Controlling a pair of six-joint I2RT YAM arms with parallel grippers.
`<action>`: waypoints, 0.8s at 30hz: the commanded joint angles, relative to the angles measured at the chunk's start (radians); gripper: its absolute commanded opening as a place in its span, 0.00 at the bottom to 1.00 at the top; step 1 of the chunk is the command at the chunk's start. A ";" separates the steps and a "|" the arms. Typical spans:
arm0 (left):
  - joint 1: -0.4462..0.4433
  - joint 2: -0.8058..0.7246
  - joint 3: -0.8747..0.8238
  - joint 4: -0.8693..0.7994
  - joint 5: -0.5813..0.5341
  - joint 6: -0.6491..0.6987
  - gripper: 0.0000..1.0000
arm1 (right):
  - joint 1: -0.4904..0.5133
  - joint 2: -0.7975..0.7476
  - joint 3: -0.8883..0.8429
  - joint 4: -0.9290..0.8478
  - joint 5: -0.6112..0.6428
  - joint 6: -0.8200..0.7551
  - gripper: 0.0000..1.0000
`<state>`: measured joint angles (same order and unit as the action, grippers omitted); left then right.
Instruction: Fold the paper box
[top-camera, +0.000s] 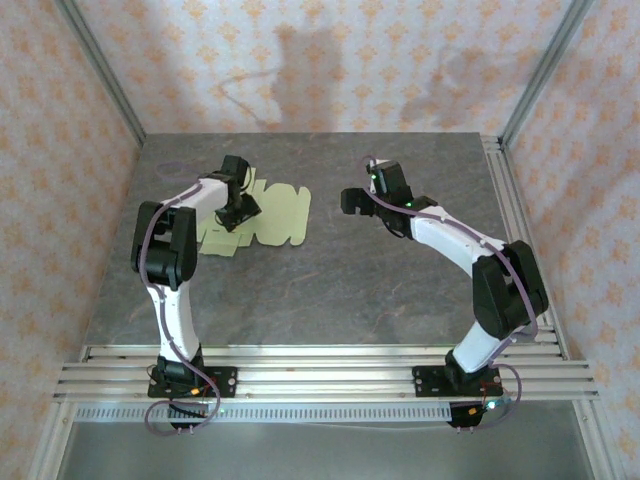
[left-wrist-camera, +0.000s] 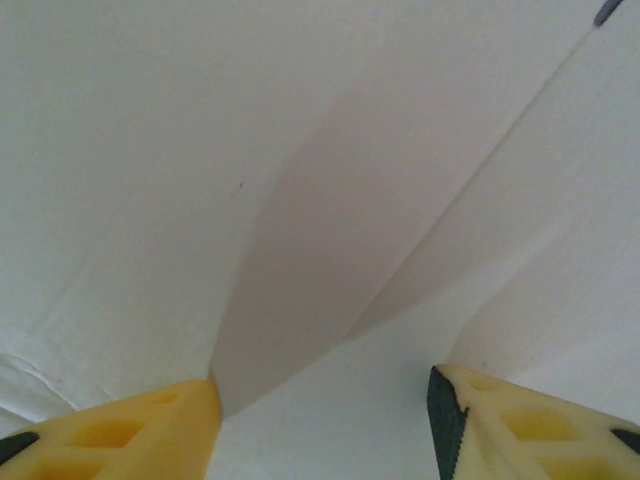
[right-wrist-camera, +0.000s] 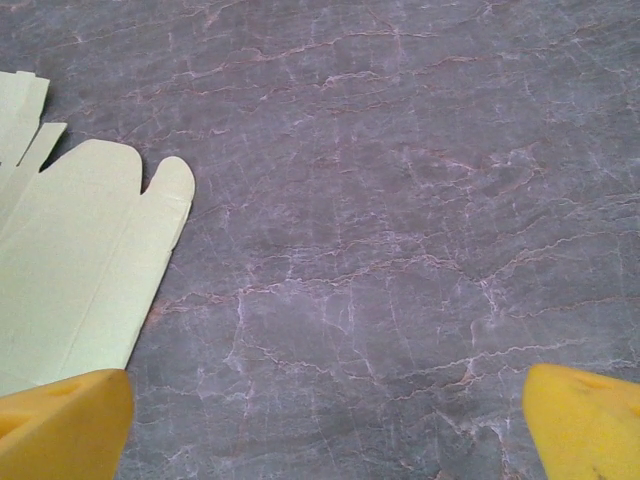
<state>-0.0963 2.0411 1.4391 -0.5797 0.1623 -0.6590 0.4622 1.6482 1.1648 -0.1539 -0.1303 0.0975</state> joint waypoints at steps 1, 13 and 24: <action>-0.018 0.003 -0.040 -0.061 0.096 0.107 0.57 | 0.005 -0.033 0.023 -0.033 0.032 0.009 0.99; -0.172 -0.193 -0.277 -0.006 0.243 0.290 0.58 | -0.067 0.015 0.062 -0.032 -0.226 -0.024 0.99; -0.139 -0.440 -0.305 0.001 0.100 0.169 0.56 | -0.110 0.277 0.327 -0.232 -0.609 -0.137 0.97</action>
<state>-0.2543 1.6421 1.1564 -0.5602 0.3313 -0.4446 0.3485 1.8740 1.4258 -0.2901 -0.5941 0.0082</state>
